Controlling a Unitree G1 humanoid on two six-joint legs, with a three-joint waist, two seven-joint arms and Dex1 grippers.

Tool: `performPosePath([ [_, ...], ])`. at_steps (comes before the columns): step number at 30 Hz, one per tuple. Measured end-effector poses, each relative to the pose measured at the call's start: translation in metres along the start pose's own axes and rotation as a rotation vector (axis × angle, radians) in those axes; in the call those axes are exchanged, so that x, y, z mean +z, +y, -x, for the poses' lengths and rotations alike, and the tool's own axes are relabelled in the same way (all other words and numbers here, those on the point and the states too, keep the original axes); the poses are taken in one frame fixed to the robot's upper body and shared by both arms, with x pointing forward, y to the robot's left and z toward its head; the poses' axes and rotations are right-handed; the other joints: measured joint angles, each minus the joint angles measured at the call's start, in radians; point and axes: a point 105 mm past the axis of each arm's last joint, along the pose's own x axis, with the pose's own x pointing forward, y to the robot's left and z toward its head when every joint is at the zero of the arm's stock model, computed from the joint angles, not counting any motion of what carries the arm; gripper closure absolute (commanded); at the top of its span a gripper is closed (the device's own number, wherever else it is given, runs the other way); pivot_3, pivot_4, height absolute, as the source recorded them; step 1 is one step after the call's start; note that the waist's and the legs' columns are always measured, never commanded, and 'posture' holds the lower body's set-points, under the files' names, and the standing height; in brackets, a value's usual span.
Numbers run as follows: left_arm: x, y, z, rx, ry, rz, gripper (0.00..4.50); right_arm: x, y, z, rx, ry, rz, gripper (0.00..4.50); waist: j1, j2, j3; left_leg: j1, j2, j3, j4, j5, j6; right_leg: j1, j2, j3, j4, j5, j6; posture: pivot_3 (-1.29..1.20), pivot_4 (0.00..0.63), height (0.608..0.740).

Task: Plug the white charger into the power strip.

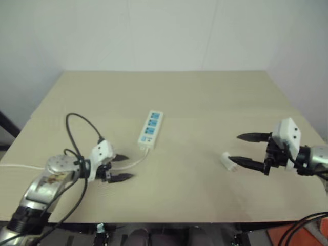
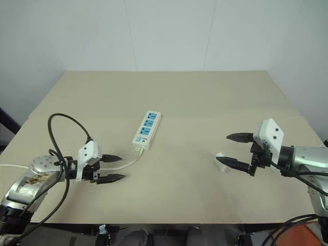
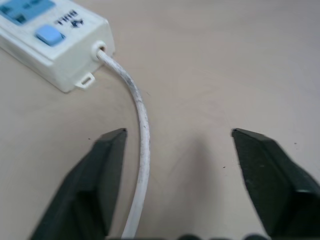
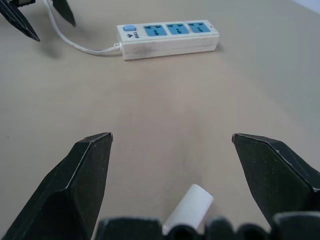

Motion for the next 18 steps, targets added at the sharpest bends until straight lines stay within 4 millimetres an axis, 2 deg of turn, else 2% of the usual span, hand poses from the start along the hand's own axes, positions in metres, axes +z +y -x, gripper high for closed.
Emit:
performPosePath([
  [3, 0.013, 0.01, -0.006, 0.099, -0.109, 0.005, 0.02, -0.001, -0.001, 0.0, -0.004, 0.0, -0.005, 0.0, 0.003, 0.0, 0.0, 0.0, 0.0, 0.0, 0.001, 0.0, 0.0, 0.001, 0.0, 0.0, 0.0, 0.0, 0.0, 0.0, 0.15, 0.74],
  [7, 0.04, 0.028, -0.033, 0.306, -0.287, 0.021, 0.02, 0.001, -0.001, -0.002, -0.003, -0.013, -0.004, 0.0, 0.011, -0.001, 0.0, 0.0, -0.001, 0.0, 0.002, 0.0, 0.0, 0.001, 0.0, 0.0, 0.001, 0.001, 0.001, 0.0, 0.15, 0.74],
  [9, 0.047, 0.034, -0.043, 0.392, -0.327, 0.024, 0.02, 0.001, -0.001, -0.002, -0.004, -0.013, -0.004, 0.0, 0.011, -0.001, 0.0, 0.0, -0.002, 0.0, 0.002, 0.0, 0.0, 0.001, 0.0, 0.0, 0.001, 0.001, 0.001, 0.0, 0.15, 0.74],
  [15, 0.047, 0.032, -0.089, 0.571, -0.338, 0.101, 0.02, 0.001, -0.001, -0.002, -0.011, -0.016, -0.003, 0.0, 0.013, -0.002, 0.001, 0.0, -0.003, 0.001, 0.002, 0.0, 0.0, 0.001, 0.0, 0.001, 0.0, 0.001, 0.001, 0.0, 0.15, 0.74],
  [18, 0.045, 0.031, -0.104, 0.635, -0.316, 0.13, 0.02, 0.003, -0.001, -0.003, -0.017, -0.018, -0.001, 0.0, 0.012, -0.002, 0.001, 0.0, -0.003, 0.001, 0.002, 0.0, 0.0, 0.001, 0.0, 0.0, 0.001, 0.001, 0.001, 0.0, 0.15, 0.74],
])
